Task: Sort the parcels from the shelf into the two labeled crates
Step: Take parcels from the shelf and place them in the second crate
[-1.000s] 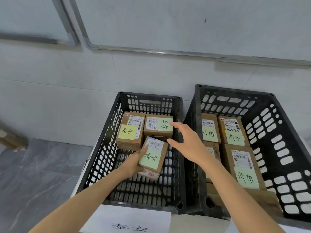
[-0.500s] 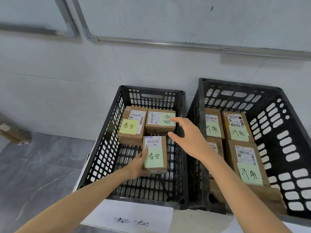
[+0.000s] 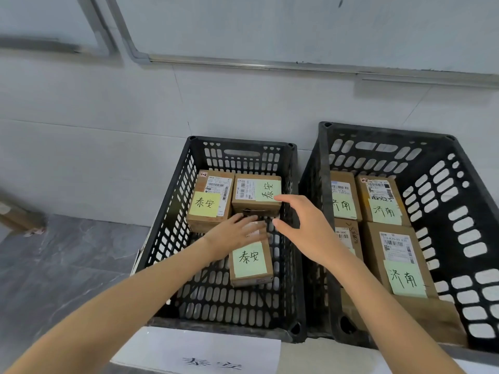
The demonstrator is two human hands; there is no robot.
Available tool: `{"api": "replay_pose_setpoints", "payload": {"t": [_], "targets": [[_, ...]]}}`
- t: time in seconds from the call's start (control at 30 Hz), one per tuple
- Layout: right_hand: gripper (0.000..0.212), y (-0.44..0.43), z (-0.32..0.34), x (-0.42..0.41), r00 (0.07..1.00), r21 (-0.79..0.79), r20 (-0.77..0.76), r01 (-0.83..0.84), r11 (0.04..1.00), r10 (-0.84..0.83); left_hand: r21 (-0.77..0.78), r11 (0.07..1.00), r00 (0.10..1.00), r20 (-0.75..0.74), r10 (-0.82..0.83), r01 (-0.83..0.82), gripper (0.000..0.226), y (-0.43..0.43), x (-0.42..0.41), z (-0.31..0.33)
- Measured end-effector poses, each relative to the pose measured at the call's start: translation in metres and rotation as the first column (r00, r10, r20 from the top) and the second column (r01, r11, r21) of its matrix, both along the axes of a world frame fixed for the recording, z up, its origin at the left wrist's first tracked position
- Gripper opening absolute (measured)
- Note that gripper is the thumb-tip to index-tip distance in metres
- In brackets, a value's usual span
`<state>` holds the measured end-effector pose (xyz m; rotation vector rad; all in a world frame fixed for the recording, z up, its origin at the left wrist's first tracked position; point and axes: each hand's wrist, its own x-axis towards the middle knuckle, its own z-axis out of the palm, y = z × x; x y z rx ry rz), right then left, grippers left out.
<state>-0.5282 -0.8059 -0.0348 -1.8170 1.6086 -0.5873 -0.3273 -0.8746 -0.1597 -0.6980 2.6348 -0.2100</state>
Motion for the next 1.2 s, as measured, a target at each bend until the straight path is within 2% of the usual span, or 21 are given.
{"api": "replay_pose_setpoints", "payload": {"t": [0.1, 0.17, 0.27, 0.37, 0.47, 0.57, 0.67, 0.77, 0.9, 1.2], "targets": [[0.051, -0.001, -0.002, -0.005, 1.0, -0.008, -0.024, 0.007, 1.0, -0.007, -0.027, 0.986, 0.978, 0.129, -0.161, 0.166, 0.116, -0.002, -0.014, -0.009], [0.052, -0.001, -0.003, -0.008, 0.999, -0.007, -0.035, 0.016, 1.0, -0.016, -0.033, 0.975, 0.958, 0.198, -0.209, 0.219, 0.11, -0.004, -0.018, -0.014], [0.052, 0.0, -0.004, -0.013, 0.999, -0.013, -0.038, 0.025, 1.0, -0.026, -0.011, 0.973, 0.955, 0.194, -0.225, 0.231, 0.1, -0.007, -0.019, -0.016], [0.051, 0.0, -0.004, -0.015, 0.999, -0.035, -0.034, 0.027, 0.999, -0.028, 0.042, 0.989, 0.979, 0.143, -0.144, 0.139, 0.106, -0.006, -0.02, -0.02], [0.052, -0.001, -0.003, -0.017, 0.999, -0.067, -0.029, 0.021, 0.998, -0.023, 0.101, 0.993, 0.997, 0.051, 0.05, -0.055, 0.117, -0.004, -0.017, -0.022], [0.054, -0.002, -0.003, -0.017, 0.997, -0.083, -0.075, -0.009, 0.997, 0.002, 0.124, 0.964, 0.97, -0.043, 0.241, -0.234, 0.119, -0.004, -0.015, -0.021], [0.058, -0.001, -0.004, -0.016, 0.983, -0.11, -0.183, -0.044, 0.993, 0.023, 0.123, 0.929, 0.921, -0.134, 0.365, -0.35, 0.117, -0.005, -0.017, -0.019], [0.06, 0.0, -0.004, -0.014, 0.96, -0.135, -0.28, -0.069, 0.988, 0.029, 0.09, 0.904, 0.883, -0.195, 0.428, -0.418, 0.115, -0.01, -0.025, -0.019], [0.062, -0.002, -0.006, -0.013, 0.931, -0.139, -0.362, -0.095, 0.986, 0.039, 0.06, 0.874, 0.853, -0.194, 0.484, -0.482, 0.114, -0.021, -0.031, -0.021], [0.063, -0.007, -0.013, -0.019, 0.924, -0.156, -0.38, -0.094, 0.983, 0.028, 0.09, 0.864, 0.848, -0.166, 0.504, -0.496, 0.106, -0.034, -0.033, -0.03]]}}
